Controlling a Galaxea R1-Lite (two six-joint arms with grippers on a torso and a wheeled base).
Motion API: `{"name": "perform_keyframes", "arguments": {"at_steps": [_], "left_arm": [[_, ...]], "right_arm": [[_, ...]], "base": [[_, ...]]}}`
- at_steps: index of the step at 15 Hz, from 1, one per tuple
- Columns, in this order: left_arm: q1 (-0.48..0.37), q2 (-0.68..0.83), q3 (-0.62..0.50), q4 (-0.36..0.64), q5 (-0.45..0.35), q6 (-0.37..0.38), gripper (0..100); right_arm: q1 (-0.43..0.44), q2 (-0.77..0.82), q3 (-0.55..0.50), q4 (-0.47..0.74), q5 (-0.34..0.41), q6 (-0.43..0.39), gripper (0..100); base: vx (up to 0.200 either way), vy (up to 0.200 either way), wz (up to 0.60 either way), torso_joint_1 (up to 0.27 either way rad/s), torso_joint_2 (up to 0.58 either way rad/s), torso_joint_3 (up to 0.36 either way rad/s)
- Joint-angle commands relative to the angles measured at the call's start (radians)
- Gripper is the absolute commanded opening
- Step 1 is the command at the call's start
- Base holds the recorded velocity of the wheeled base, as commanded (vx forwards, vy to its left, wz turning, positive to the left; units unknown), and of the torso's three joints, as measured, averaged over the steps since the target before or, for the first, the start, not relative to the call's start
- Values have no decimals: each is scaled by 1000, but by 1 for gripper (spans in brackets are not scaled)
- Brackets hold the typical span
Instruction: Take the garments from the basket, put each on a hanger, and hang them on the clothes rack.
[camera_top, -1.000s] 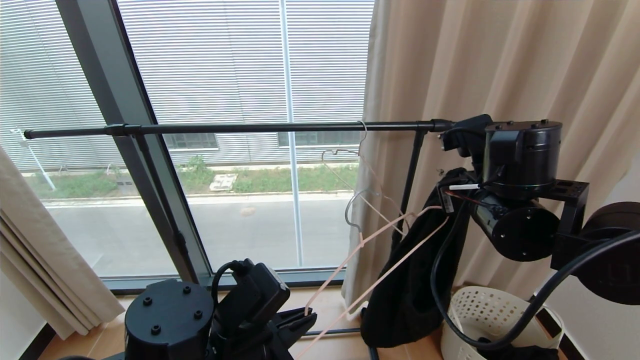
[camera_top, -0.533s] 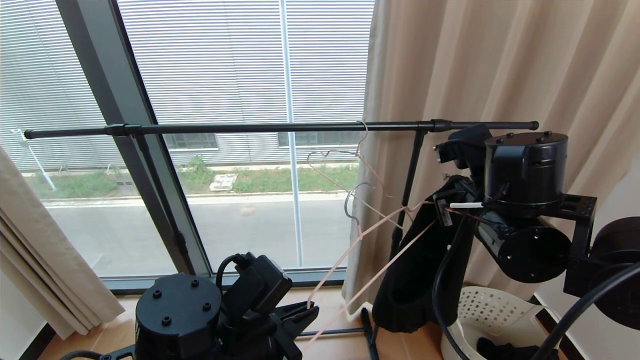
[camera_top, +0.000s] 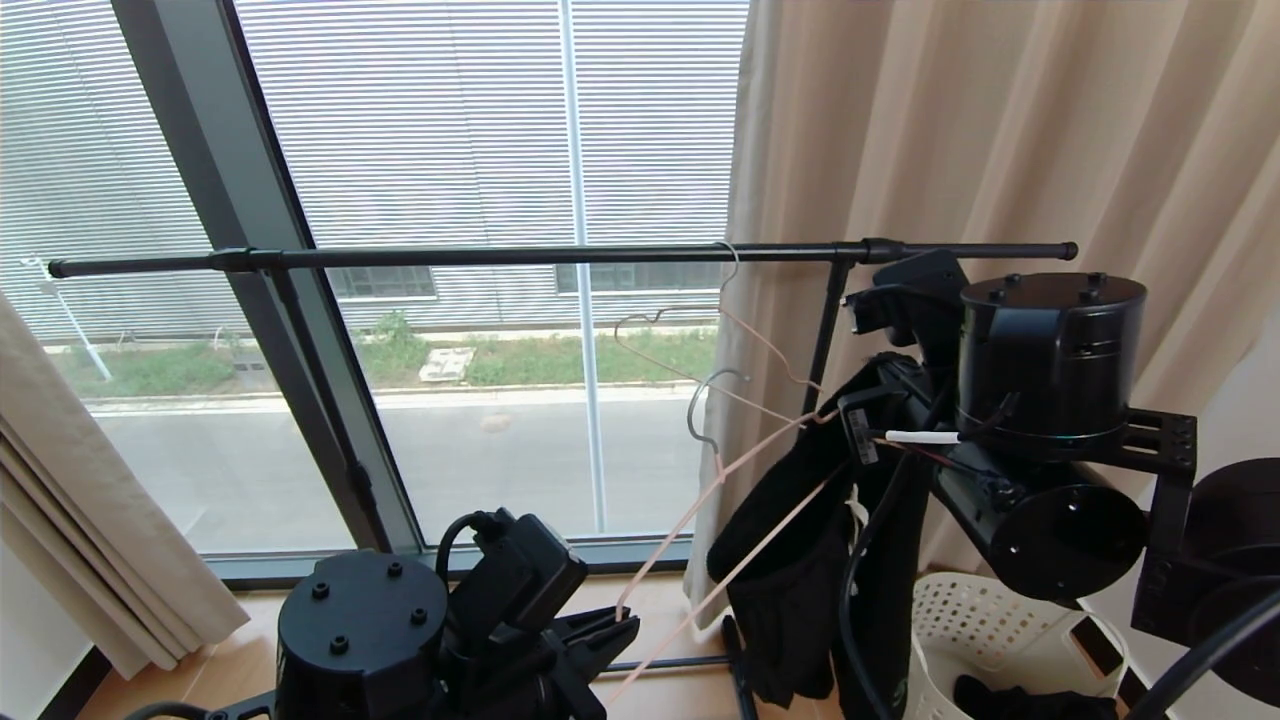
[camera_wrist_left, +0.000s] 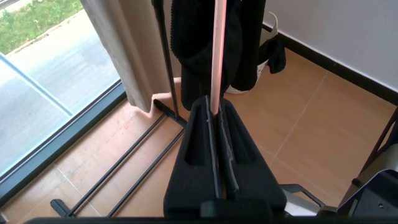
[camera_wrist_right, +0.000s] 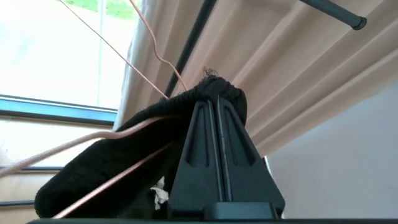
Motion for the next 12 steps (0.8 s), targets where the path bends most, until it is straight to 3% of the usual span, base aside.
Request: {"name": "perform_keyframes", "arguments": {"at_steps": [1, 7, 10, 12], "left_arm": [[-1, 3, 6, 0, -1, 1, 0], [1, 4, 12, -4, -1, 1, 0], [4, 6, 43, -102, -3, -1, 0], [1, 14, 75, -173, -7, 4, 0]], "right_arm": [[30, 5, 2, -7, 2, -1, 0], [93, -47, 11, -10, 46, 3, 0], [101, -76, 65, -7, 141, -2, 0], [97, -57, 60, -10, 153, -1, 0]], "base": [[0, 0, 0, 0, 0, 0], [0, 0, 0, 0, 0, 0], [0, 0, 0, 0, 0, 0], [0, 0, 0, 0, 0, 0]]}}
